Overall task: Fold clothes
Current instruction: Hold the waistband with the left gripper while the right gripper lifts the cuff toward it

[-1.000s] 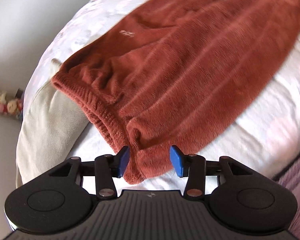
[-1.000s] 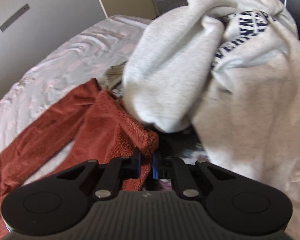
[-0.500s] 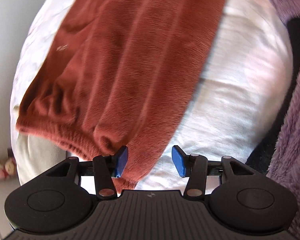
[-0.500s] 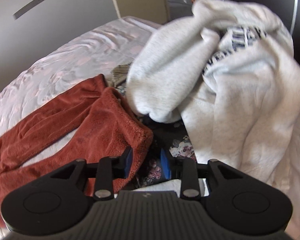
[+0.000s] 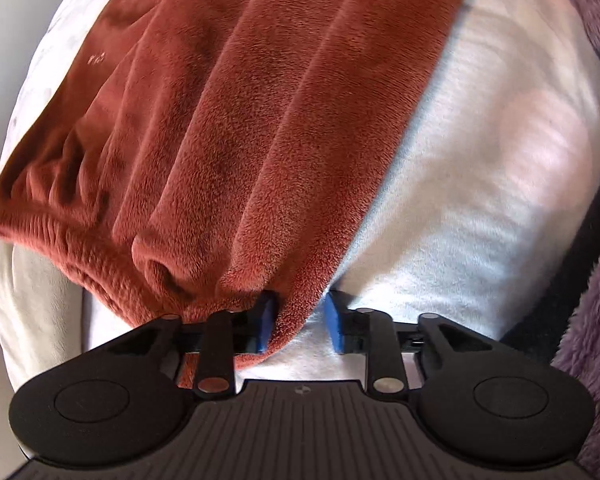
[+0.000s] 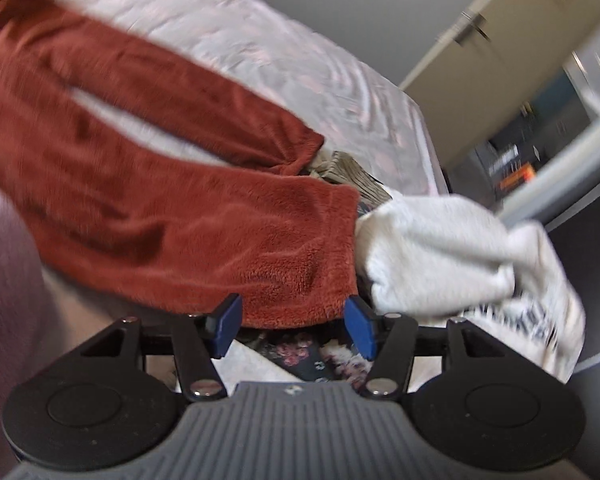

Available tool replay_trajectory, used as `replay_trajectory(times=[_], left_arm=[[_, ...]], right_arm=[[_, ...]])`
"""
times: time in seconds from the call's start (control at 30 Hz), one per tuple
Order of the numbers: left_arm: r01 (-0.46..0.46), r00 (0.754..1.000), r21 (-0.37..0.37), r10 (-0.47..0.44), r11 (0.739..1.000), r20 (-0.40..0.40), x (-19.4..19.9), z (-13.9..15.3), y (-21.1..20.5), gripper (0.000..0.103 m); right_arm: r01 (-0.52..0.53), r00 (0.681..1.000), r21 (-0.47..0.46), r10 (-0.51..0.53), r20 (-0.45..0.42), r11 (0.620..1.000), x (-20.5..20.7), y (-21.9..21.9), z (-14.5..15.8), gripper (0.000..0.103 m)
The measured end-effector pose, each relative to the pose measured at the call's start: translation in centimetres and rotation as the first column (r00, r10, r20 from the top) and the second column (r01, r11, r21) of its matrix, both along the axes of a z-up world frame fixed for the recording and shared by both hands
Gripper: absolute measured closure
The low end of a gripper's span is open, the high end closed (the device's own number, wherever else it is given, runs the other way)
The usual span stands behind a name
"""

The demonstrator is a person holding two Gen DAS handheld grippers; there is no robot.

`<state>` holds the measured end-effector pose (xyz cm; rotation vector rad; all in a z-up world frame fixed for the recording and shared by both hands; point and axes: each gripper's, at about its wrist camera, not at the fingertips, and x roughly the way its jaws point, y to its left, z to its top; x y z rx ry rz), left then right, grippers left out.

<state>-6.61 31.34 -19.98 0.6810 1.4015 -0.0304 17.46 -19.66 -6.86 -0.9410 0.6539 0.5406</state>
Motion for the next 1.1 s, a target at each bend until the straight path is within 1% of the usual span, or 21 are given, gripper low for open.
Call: replay_trajectory(times=[0.07,0.13,0.2,0.23,0.33,0.37,0.4,0.43,0.47,0.5,0.53,0.57,0.6,0.63,0.73,0.83,0.87,0.9,0.97,1.0,1.1], left_arm=[[-0.024,0.999,0.008,0.024,1.000,0.021,-0.3,-0.2,0.0,0.086],[-0.039,0.999,0.022,0.038,0.999,0.039,-0.6,-0.4,-0.1,0.090],[-0.040,0.998,0.041,0.038,0.998,0.045,-0.9,-0.6,-0.1,0.095],[-0.047,0.998,0.047,0.044,0.998,0.049,-1.0,-0.6,0.0,0.096],[-0.048,0.998,0.057,0.045,0.997,0.051,-1.2,-0.7,0.1,0.097],[-0.047,0.998,0.062,0.044,0.997,0.052,-1.3,-0.7,0.1,0.097],[-0.046,0.998,0.066,0.043,0.997,0.053,-1.4,-0.7,0.1,0.098],[-0.043,0.998,0.073,0.039,0.996,0.054,-1.6,-0.7,0.2,0.098],[-0.043,0.998,0.079,0.039,0.996,0.057,-1.7,-0.6,0.2,0.098],[-0.048,0.997,0.083,0.043,0.995,0.062,-1.3,-0.4,0.1,0.099],[-0.054,0.997,0.088,0.048,0.995,0.068,-0.8,-0.2,-0.1,0.099],[-0.063,0.995,0.085,0.057,0.994,0.077,-0.8,0.1,-0.1,0.099],[-0.073,0.994,0.081,0.066,0.994,0.086,-0.9,0.5,0.0,0.099],[-0.082,0.992,0.084,0.073,0.993,0.105,-1.0,1.0,0.0,0.100],[-0.110,0.982,0.091,0.094,0.990,0.165,-1.3,2.7,0.0,0.100],[-0.151,0.962,0.083,0.127,0.985,0.241,-2.2,5.3,-0.6,0.100],[-0.164,0.953,0.077,0.138,0.983,0.269,-2.6,6.4,-0.6,0.100],[-0.176,0.944,0.075,0.146,0.982,0.295,-2.8,7.5,-0.5,0.100],[-0.185,0.931,0.065,0.154,0.981,0.330,-2.4,9.0,-0.1,0.101],[-0.184,0.926,0.062,0.152,0.981,0.345,-2.7,9.5,-0.1,0.101],[-0.172,0.927,0.073,0.137,0.982,0.349,-3.8,9.7,-0.9,0.101]], right_arm=[[-0.085,0.995,-0.122,0.089,0.034,0.989,-0.2,0.7,-1.4,0.043],[-0.179,0.976,-0.273,0.204,0.069,0.945,-0.7,1.3,-3.1,0.044],[-0.264,0.944,-0.406,0.322,0.078,0.875,-1.2,1.3,-4.6,0.044],[-0.303,0.923,-0.470,0.378,0.073,0.829,-1.5,1.2,-5.5,0.044],[-0.392,0.844,-0.642,0.536,0.034,0.659,-2.3,0.7,-7.9,0.044],[-0.407,0.820,-0.677,0.572,0.025,0.613,-2.5,0.6,-8.7,0.044],[-0.412,0.804,-0.697,0.594,0.024,0.587,-2.6,0.6,-9.2,0.044],[-0.410,0.795,-0.711,0.606,0.029,0.571,-2.5,0.6,-9.8,0.045],[-0.402,0.794,-0.718,0.607,0.035,0.568,-2.4,0.7,-10.2,0.047],[-0.396,0.796,-0.719,0.603,0.042,0.572,-2.3,0.7,-10.4,0.054],[-0.389,0.800,-0.717,0.598,0.048,0.578,-2.3,0.7,-10.4,0.071],[-0.383,0.804,-0.715,0.592,0.054,0.585,-2.3,0.7,-10.4,0.083],[-0.369,0.807,-0.704,0.585,0.082,0.607,-2.3,0.7,-9.8,0.087],[-0.352,0.809,-0.690,0.577,0.116,0.633,-2.2,0.7,-9.1,0.094],[-0.304,0.810,-0.638,0.545,0.217,0.707,-2.1,0.7,-7.0,0.095],[-0.238,0.835,-0.557,0.460,0.301,0.795,-1.0,1.2,-3.7,0.097],[-0.214,0.843,-0.527,0.428,0.326,0.822,-0.6,1.4,-2.6,0.102],[-0.184,0.847,-0.506,0.397,0.353,0.843,-0.3,1.5,-1.7,0.103],[-0.126,0.859,-0.456,0.327,0.393,0.881,0.4,1.2,0.0,0.103],[-0.121,0.865,-0.434,0.309,0.395,0.893,0.4,0.8,0.3,0.103],[-0.125,0.882,-0.371,0.275,0.384,0.920,-0.1,-0.4,0.6,0.103]])
